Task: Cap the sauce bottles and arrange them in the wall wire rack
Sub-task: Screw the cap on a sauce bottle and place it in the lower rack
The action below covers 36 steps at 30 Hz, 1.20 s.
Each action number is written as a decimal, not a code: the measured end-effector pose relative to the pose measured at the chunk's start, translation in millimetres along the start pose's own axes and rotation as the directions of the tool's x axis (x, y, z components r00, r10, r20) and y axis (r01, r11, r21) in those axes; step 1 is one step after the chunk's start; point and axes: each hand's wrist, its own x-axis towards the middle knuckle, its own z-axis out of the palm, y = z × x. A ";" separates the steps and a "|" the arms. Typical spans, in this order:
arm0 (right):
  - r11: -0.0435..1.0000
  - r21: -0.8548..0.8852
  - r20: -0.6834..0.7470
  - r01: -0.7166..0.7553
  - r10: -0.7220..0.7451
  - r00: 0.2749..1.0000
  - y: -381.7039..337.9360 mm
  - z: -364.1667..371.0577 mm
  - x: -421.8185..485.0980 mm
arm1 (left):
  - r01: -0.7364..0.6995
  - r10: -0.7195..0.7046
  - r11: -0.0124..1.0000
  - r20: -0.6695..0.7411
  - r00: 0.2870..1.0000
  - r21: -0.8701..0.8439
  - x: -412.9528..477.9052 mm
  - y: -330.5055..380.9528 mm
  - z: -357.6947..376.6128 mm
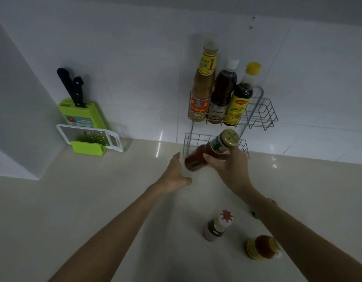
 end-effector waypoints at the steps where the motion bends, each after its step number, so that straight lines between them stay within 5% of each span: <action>1: 0.999 -0.022 -0.058 0.037 -0.039 0.998 4.9 7.0 6.7 | 0.072 -0.072 0.997 -0.002 0.997 -0.008 11.1 -3.5 -4.5; 6: 0.996 0.010 -0.044 0.092 -0.091 0.995 31.9 38.7 44.9 | 0.224 -0.217 0.962 0.067 0.974 -0.153 49.4 -7.4 -9.6; 16: 0.983 -0.184 0.083 0.023 -0.007 0.997 71.8 83.5 88.7 | 0.173 -0.130 0.765 0.114 0.985 -0.621 77.3 0.5 3.7; 28: 0.946 -0.313 0.148 -0.078 0.129 0.981 73.0 93.5 113.0 | 0.166 -0.106 0.764 0.132 0.985 -0.623 75.9 3.9 3.4; 36: 0.921 -0.328 0.278 -0.208 0.305 0.911 49.5 87.0 113.8 | 0.229 -0.214 0.826 0.090 0.973 -0.514 57.9 5.7 1.3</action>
